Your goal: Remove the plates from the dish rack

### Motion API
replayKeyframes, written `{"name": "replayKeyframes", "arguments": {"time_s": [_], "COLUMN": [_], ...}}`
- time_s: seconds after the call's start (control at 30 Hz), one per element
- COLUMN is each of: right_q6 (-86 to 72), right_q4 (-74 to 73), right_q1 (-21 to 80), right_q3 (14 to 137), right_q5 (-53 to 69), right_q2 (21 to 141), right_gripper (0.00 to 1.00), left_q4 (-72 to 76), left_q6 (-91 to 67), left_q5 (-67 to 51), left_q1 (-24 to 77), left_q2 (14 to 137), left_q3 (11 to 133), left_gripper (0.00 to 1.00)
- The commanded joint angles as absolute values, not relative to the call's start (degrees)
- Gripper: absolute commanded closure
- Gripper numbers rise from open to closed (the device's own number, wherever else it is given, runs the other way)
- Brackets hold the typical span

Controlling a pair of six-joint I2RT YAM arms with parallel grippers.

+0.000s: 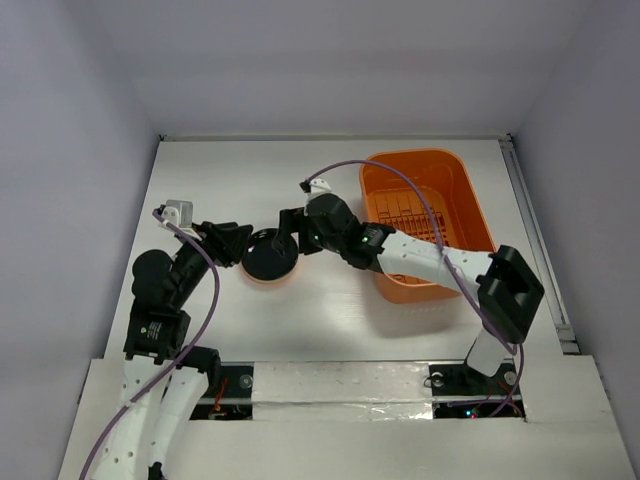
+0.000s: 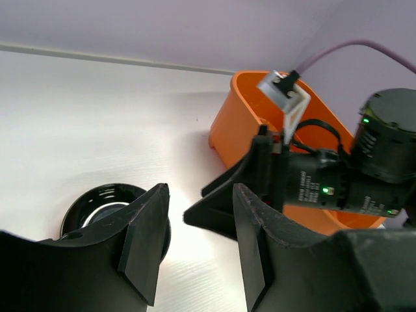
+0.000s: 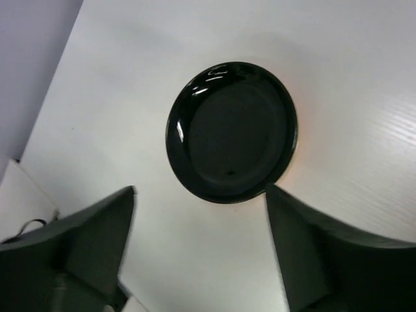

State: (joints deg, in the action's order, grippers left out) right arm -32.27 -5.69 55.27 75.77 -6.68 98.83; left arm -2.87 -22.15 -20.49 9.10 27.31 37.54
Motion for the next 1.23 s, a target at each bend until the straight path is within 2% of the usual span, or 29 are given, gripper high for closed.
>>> {"name": "replayKeyframes", "arguments": {"time_s": [0.0,0.03,0.07,0.1,0.13,0.47,0.57,0.67,0.7,0.77,0.8,0.87,0.9,1.13,1.2], "right_q6": [-30.15,-29.89,-29.62,-29.18,-28.83,-22.33,-20.13,-18.37,-18.11,-17.14,-17.05,-16.70,-16.61,-15.91,-16.08], "right_q4": [-6.24,-5.81,-5.19,-4.49,-4.40,-6.06,-5.72,-3.96,-3.00,-1.94,-1.15,-0.79,-0.88,-2.28,-2.46], "right_q1": [56.07,56.07,56.07,56.07,56.07,56.07,56.07,56.07,56.07,56.07,56.07,56.07,56.07,56.07,56.07], "right_q3": [73.22,72.34,71.46,69.98,69.35,61.97,58.47,55.29,53.28,51.08,49.15,47.56,46.94,45.18,44.91], "right_q5": [-11.15,-11.68,-12.21,-13.26,-13.88,-24.94,-30.31,-33.57,-34.27,-36.55,-38.48,-40.33,-41.82,-43.50,-44.21], "right_q2": [93.71,92.47,91.07,88.27,87.02,67.45,58.06,50.21,45.23,40.63,38.60,33.85,32.71,27.16,26.72], "right_gripper": [0.24,0.38,0.56,0.90,1.00,1.00,0.97,0.88,0.76,0.57,0.38,0.23,0.13,0.10,0.10], "left_q4": [-0.35,-0.35,-0.35,-0.35,-0.35,2.63,2.99,3.08,3.08,3.34,3.43,3.60,3.60,3.78,3.43], "left_q6": [-21.97,-21.97,-21.97,-22.06,-22.06,-23.03,-23.03,-22.85,-22.76,-22.76,-22.76,-22.85,-22.94,-23.47,-23.90], "left_q5": [-20.21,-20.21,-20.21,-20.30,-20.74,-21.53,-21.45,-20.92,-20.66,-20.04,-19.87,-19.25,-19.07,-18.11,-18.11], "left_q1": [8.09,8.09,8.09,8.09,8.09,8.09,8.09,8.09,8.09,8.09,8.09,8.09,8.09,8.09,8.09], "left_q2": [27.77,27.69,27.69,27.60,27.60,26.72,25.84,24.79,24.52,23.47,23.12,22.24,22.06,20.74,21.18], "left_q3": [39.11,39.02,39.02,38.94,38.85,38.14,37.88,37.79,37.71,37.79,37.79,37.79,37.97,39.46,39.90], "left_gripper": [0.59,0.59,0.59,0.59,0.59,0.53,0.51,0.50,0.49,0.49,0.49,0.49,0.49,0.49,0.43]}}
